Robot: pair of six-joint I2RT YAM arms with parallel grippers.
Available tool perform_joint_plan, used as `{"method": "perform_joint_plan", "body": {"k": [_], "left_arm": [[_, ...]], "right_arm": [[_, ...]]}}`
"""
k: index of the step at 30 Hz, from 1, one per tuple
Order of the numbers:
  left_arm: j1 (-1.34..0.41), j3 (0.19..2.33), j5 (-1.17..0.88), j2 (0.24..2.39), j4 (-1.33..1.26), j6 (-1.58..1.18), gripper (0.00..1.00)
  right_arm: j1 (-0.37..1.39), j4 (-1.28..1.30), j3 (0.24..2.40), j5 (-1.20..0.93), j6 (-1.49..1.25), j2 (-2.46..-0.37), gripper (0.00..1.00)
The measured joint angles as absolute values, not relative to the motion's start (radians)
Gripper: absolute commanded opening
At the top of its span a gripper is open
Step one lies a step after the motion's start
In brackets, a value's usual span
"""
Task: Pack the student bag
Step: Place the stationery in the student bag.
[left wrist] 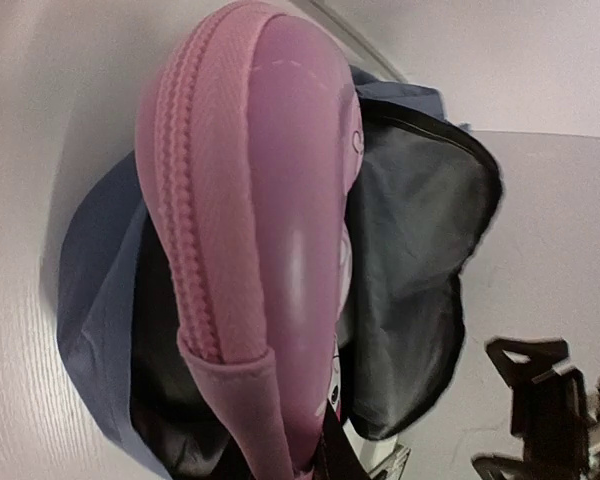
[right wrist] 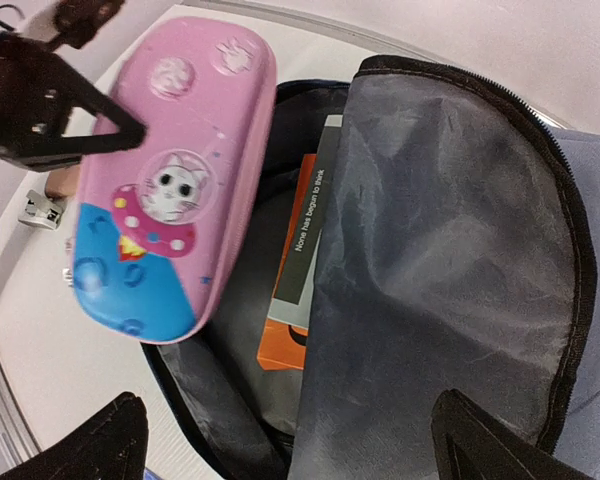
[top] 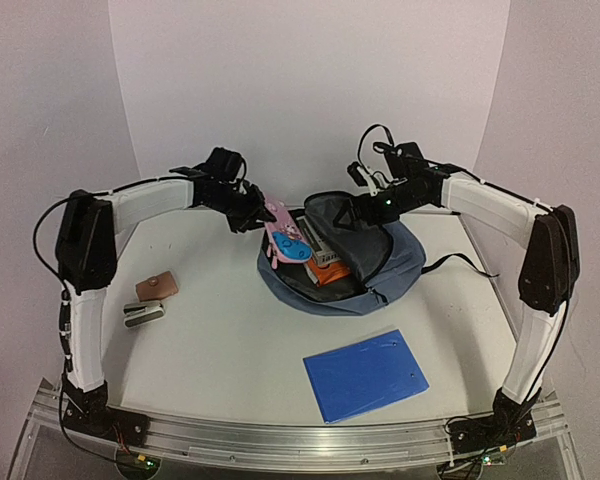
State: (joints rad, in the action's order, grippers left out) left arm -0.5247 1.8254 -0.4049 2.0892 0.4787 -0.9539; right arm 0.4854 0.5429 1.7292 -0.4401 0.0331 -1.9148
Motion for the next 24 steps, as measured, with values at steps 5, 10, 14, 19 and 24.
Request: {"method": "perform_joint_plan", "body": {"k": [5, 10, 14, 19, 24], "left_arm": [[-0.553, 2.043, -0.322, 2.282, 0.664, -0.977, 0.0], [-0.577, 2.217, -0.279, 2.373, 0.781, -0.977, 0.0], [-0.596, 2.32, -0.248, 2.419, 0.862, -0.967, 0.01], [-0.621, 2.343, -0.225, 2.427, 0.908, -0.97, 0.02], [-0.632, 2.339, -0.204, 2.427, 0.917, -1.0, 0.27]], "right_arm": [[0.487, 0.543, 1.717, -0.438, 0.033, -1.915, 0.98], [0.488, 0.546, 1.705, -0.439, 0.033, -1.915, 0.98], [0.488, 0.547, 1.705, -0.439, 0.033, -1.915, 0.98], [0.488, 0.547, 1.705, -0.442, 0.033, -1.915, 0.98], [0.488, 0.547, 1.705, -0.458, 0.024, -1.916, 0.98]]}}
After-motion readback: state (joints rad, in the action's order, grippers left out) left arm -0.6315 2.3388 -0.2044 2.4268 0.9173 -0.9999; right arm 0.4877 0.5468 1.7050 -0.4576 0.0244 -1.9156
